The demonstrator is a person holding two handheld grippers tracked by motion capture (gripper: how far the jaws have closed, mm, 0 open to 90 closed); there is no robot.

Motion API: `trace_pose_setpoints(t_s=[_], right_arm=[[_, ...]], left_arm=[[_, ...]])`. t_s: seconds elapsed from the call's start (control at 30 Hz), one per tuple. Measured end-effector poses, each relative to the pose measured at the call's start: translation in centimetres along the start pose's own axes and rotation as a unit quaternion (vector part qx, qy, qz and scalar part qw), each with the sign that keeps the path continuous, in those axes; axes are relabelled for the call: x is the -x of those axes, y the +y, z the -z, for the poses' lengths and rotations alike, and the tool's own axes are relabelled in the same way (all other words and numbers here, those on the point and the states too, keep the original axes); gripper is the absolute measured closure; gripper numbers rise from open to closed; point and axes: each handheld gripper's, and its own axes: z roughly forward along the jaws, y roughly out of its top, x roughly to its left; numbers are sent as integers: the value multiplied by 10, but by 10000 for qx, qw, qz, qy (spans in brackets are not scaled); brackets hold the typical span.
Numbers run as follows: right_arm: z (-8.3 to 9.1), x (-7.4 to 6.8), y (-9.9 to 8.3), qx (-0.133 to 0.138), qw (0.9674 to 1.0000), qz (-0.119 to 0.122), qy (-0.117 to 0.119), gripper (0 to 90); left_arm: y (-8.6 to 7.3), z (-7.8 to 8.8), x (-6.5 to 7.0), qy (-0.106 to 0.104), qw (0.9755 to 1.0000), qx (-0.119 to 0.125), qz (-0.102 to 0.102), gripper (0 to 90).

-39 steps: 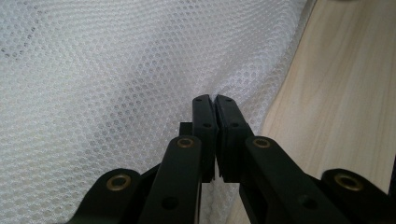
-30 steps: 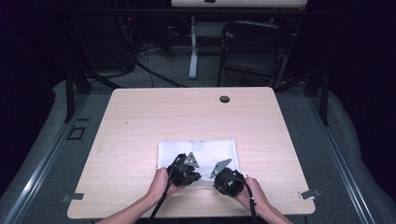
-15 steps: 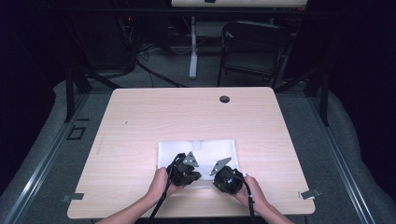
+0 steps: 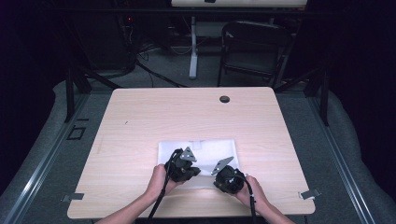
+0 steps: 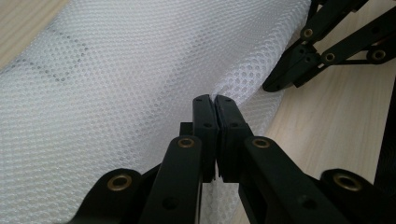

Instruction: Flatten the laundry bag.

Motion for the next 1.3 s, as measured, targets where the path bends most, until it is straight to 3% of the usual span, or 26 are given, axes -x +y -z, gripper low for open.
trace_pose_setpoints(t_s=[0.17, 0.2, 0.53, 0.77, 0.93, 1.03, 1.3], right_arm=[[1, 2, 0, -20, 10000, -16, 61, 900], [0, 1, -1, 22, 10000, -63, 60, 900], [0, 2, 0, -14, 10000, -50, 62, 900], [0, 4, 1, -49, 9999, -38, 132, 900], [0, 2, 1, -62, 9999, -22, 84, 900], [1, -3, 4, -214, 9997, 66, -75, 900], [1, -4, 2, -194, 9997, 131, -93, 900]], left_arm=[[4, 0, -3, 70, 10000, -4, 25, 884], [4, 1, -4, -1, 10000, -9, 18, 884], [9, 2, -6, 14, 10000, -39, 10, 887], [10, 1, -10, -44, 9999, -48, 125, 890], [13, 4, -9, -12, 10000, -71, 46, 890], [15, 8, -11, 9, 10000, -49, 21, 892], [22, 14, -14, 128, 9999, 79, 28, 892]])
